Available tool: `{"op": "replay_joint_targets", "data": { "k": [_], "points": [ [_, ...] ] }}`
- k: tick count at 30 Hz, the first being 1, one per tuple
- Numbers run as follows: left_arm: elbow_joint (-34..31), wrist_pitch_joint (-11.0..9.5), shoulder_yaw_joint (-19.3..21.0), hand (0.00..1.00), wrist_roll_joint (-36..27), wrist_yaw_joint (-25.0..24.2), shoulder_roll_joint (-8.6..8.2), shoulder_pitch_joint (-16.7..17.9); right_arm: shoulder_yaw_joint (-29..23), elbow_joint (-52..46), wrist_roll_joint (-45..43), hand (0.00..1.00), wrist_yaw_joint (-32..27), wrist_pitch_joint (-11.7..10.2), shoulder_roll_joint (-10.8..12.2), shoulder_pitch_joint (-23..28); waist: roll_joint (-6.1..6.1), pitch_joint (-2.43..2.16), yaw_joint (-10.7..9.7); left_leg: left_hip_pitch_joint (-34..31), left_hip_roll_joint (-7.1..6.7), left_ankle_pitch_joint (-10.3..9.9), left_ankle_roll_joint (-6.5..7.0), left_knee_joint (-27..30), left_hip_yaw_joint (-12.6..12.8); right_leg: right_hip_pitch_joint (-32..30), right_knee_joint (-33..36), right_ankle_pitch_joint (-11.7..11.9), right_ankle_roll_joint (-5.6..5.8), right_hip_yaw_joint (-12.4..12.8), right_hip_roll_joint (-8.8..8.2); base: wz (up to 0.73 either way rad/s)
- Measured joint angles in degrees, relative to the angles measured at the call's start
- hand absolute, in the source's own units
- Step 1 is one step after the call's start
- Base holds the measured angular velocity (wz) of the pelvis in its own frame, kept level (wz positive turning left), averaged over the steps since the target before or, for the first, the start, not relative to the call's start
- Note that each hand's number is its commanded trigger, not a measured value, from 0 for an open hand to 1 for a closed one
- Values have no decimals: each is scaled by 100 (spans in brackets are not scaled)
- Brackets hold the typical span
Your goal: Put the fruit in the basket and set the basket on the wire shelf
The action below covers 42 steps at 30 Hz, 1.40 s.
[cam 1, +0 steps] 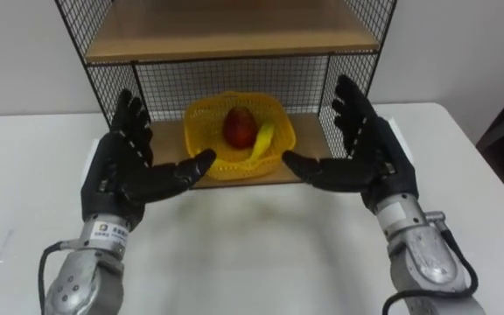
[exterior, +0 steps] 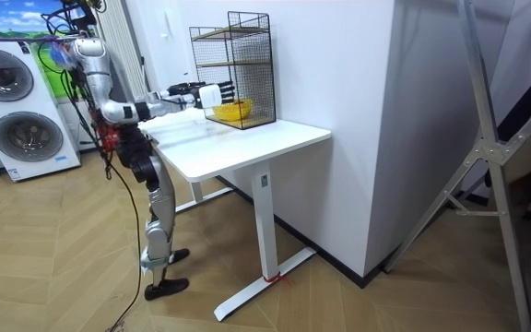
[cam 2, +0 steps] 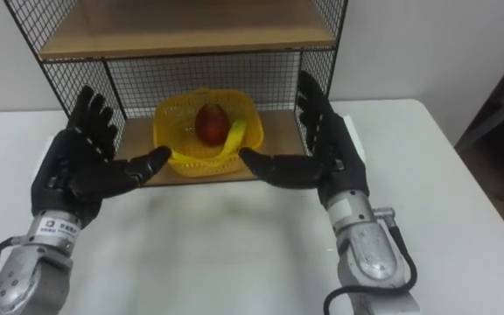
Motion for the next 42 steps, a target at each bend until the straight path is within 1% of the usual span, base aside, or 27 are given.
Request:
{"op": "replay_joint_targets", "data": {
  "k": [2, 4, 7, 8, 10, 11, 12, 13, 18, 20, 22, 23, 26, 27, 28, 29, 31, 32, 33, 34, 35, 36, 37, 38, 40, 41, 42],
  "points": [
    [-24, -84, -2, 0, -168, -25, -1, 170, -13, -45, 14, 0, 66, -56, -7, 241, 25, -4, 5, -49, 4, 10, 1, 12, 0, -70, 6, 19, -3, -2, 3, 0],
    [-125, -252, -4, 0, -189, -25, 3, 454, -28, -119, 24, 0, 89, -202, -40, 593, 33, -1, 5, -62, 4, 10, 1, 9, -1, -82, 8, 22, -3, 13, 8, 0],
    [-156, -436, -5, 0, -189, -26, 3, 601, -98, -118, 22, 0, 130, -217, -48, 709, 34, 6, 12, -104, 5, 9, 0, 9, -10, -147, 24, 26, -9, 14, 11, 0],
    [-164, -464, -4, 0, -189, -33, 3, 610, -114, -118, 22, 0, 136, -240, -48, 709, 34, 5, 20, -129, 6, 11, -2, 11, -9, -176, 36, 26, -10, 16, 11, 0],
    [-186, -604, -3, 0, -179, -101, 20, 663, -168, -119, 15, 0, 188, -394, -50, 717, 17, 13, 25, -187, 5, 44, -3, -9, -8, -295, 78, 29, -14, 28, 7, 0],
    [-192, -637, -3, 0, -179, -114, 29, 690, -171, -120, 14, 0, 188, -434, -50, 730, 11, 17, 22, -202, 6, 48, -5, -8, -7, -311, 84, 29, -14, 32, 7, 0],
    [-213, -686, -2, 0, -174, -136, 40, 758, -175, -137, 3, 0, 185, -498, -51, 781, -2, 9, 23, -240, 8, 52, -6, -3, -4, -342, 87, 29, -14, 32, 8, 0],
    [-233, -746, -2, 0, -168, -163, 41, 847, -176, -152, -29, 0, 186, -573, -50, 850, -9, 13, 23, -251, 8, 52, -6, -2, 1, -358, 86, 29, -14, 28, 6, 0],
    [-237, -856, 8, 0, -158, -205, 56, 1134, -206, -208, -359, 0, 180, -663, -10, 1007, -21, 23, 16, -252, 3, 51, -5, -13, -6, -289, 45, 29, -14, -20, 3, 0],
    [-276, -879, 31, 0, -158, -185, 57, 1232, -244, -349, -390, 0, 174, -680, -3, 1102, 1, 30, 25, -257, 4, 50, -7, -13, -11, -292, 8, 33, -14, -20, 10, 0],
    [-313, -969, 34, 0, -92, -81, 61, 1382, -344, -368, -447, 0, 168, -806, 11, 1146, 37, 34, 12, -256, 5, 49, -8, -12, -17, -281, -1, 36, -13, -4, 18, 0],
    [-313, -976, 44, 0, -42, -46, 56, 1396, -411, -373, -523, 0, 155, -813, 22, 1152, 48, 35, 19, -258, 4, 49, -8, -9, -21, -278, -1, 38, -11, -4, 19, 0],
    [-327, -1056, 206, 0, 206, 218, 16, 1488, -649, -432, -699, 0, -185, -865, 25, 1236, 93, 33, 116, -228, 6, 52, -12, -39, -4, -265, -3, 40, -12, 68, 33, -6],
    [-327, -1097, 330, 0, 345, 395, 2, 1489, -779, -538, -698, 0, -366, -918, 24, 1357, 110, 36, 150, -221, 5, 52, -13, -41, -10, -254, -4, 40, -12, 58, 33, 0],
    [-327, -1173, 496, 0, 404, 603, 5, 1492, -900, -575, -684, 0, -601, -1040, 25, 1439, 119, 36, 168, -217, 6, 55, -16, -42, -17, -244, -6, 40, -12, 41, 35, 0],
    [-336, -1216, 581, 0, 416, 729, 4, 1495, -954, -575, -685, 0, -732, -1098, 25, 1464, 120, 36, 168, -211, 7, 56, -18, -42, -22, -240, -7, 40, -12, 36, 36, 5],
    [-372, -1348, 1011, 0, 626, 1190, 10, 1509, -1264, -575, -754, 0, -1209, -1238, 22, 1581, 120, 38, 186, -144, 6, 59, -25, -64, -30, -222, -30, 41, -14, -1, 33, 2],
    [-383, -1374, 1148, 0, 629, 1299, 10, 1509, -1360, -575, -752, 0, -1335, -1240, 18, 1595, 119, 39, 190, -129, 3, 61, -27, -86, -30, -213, -38, 41, -15, -1, 33, 0],
    [-410, -1428, 1411, 0, 619, 1544, 11, 1507, -1562, -575, -705, 0, -1590, -1244, 0, 1603, 135, 34, 197, -121, 3, 62, -28, -89, -33, -192, -69, 46, -22, -8, 35, 0],
    [-478, -1431, 1716, 0, 603, 1797, 12, 1505, -1791, -580, -699, 0, -1849, -1247, -24, 1604, 129, 38, 197, -129, 5, 62, -28, -85, -33, -196, -88, 51, -28, -7, 39, 0],
    [-526, -1433, 1874, 0, 602, 1917, 13, 1503, -1898, -595, -704, 0, -1973, -1247, -36, 1605, 141, 33, 197, -136, 5, 61, -28, -84, -32, -208, -91, 51, -28, -3, 40, -5],
    [-644, -1449, 2205, 0, 578, 2158, 25, 1500, -2116, -651, -705, 0, -2216, -1251, -71, 1606, 144, 35, 218, -153, 7, 64, -33, -96, -16, -255, -103, 49, -26, 29, 40, -14],
    [-719, -1545, 2513, 0, 513, 2419, 53, 1488, -2308, -690, -707, 0, -2486, -1291, -146, 1611, 147, 46, 273, -152, 9, 68, -36, -111, 24, -281, -114, 46, -26, 94, 46, -17],
    [-748, -1588, 2636, 0, 471, 2547, 66, 1475, -2394, -701, -707, 0, -2622, -1306, -187, 1612, 168, 44, 297, -153, 7, 68, -35, -113, 34, -283, -122, 45, -26, 112, 48, -12],
    [-808, -1673, 3107, 0, 353, 3072, 144, 1401, -2707, -759, -709, 0, -3176, -1324, -311, 1604, 193, 28, 336, -161, -8, 68, -33, -129, 14, -282, -143, 37, -14, 121, 44, 2],
    [-817, -1673, 3235, 0, 318, 3186, 173, 1402, -2774, -759, -701, 0, -3297, -1324, -346, 1605, 196, 23, 346, -161, -9, 68, -34, -136, 10, -282, -154, 37, -14, 123, 44, 0],
    [-838, -1673, 3490, 0, 252, 3421, 258, 1401, -2946, -758, -697, 0, -3523, -1324, -394, 1605, 196, 22, 393, -160, -10, 69, -34, -160, 10, -282, -173, 37, -14, 117, 45, 0]
  ]
}}
